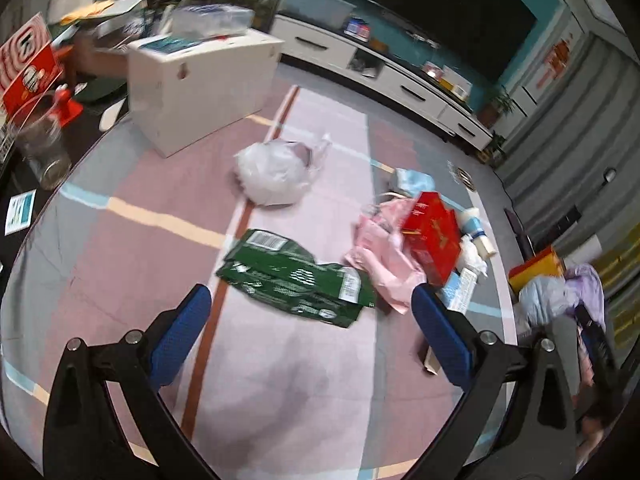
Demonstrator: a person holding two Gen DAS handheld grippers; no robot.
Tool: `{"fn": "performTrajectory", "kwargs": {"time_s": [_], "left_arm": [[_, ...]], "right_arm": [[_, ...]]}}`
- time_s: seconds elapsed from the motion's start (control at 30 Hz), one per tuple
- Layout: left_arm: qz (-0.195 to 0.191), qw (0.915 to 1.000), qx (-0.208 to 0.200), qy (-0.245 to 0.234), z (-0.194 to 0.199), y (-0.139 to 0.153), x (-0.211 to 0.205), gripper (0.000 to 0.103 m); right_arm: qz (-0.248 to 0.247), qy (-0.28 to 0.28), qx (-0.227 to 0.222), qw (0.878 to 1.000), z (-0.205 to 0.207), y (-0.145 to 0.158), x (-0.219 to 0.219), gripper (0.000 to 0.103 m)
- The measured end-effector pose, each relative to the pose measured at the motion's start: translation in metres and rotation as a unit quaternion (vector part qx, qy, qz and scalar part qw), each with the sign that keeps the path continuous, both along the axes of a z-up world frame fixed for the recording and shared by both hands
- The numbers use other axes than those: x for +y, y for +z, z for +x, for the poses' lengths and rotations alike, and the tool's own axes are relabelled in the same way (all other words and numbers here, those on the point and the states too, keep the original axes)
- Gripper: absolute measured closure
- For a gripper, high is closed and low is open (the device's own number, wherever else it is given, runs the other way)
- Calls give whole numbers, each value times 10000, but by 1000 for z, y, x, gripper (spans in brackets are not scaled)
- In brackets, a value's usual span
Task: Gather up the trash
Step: 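Move both open tools away from the bin back toward the table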
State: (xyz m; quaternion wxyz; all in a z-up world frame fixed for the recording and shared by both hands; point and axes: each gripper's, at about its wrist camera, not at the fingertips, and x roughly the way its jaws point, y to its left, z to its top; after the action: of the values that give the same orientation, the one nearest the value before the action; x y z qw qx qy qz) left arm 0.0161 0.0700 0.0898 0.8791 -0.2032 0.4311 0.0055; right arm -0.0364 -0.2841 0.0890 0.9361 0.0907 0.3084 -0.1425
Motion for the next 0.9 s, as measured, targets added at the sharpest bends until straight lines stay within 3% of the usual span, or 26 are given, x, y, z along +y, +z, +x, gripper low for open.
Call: {"fn": "performTrajectory", "kwargs": {"time_s": [0.13,0.23,0.47,0.77,0.9], "left_arm": [[-161,9997,188,-68,-4,-9,3,3],[-37,9998,184,-50,-2,-11,2,3],[-86,9999,41,-38,-6,-2,4,3],[-345,9993,169,-19,-3,-7,10,3],[-247,9996,161,-52,-3,-7,11,3]], "right_arm": [[44,189,263,9995,9,-19,16,13],[53,303,440,9986,14,-30,26,13],[1,581,474,9972,13,-40,50,13],[-70,709,569,9958,13,-47,57,13],[-186,775,535,9954,12,-48,60,13]]}}
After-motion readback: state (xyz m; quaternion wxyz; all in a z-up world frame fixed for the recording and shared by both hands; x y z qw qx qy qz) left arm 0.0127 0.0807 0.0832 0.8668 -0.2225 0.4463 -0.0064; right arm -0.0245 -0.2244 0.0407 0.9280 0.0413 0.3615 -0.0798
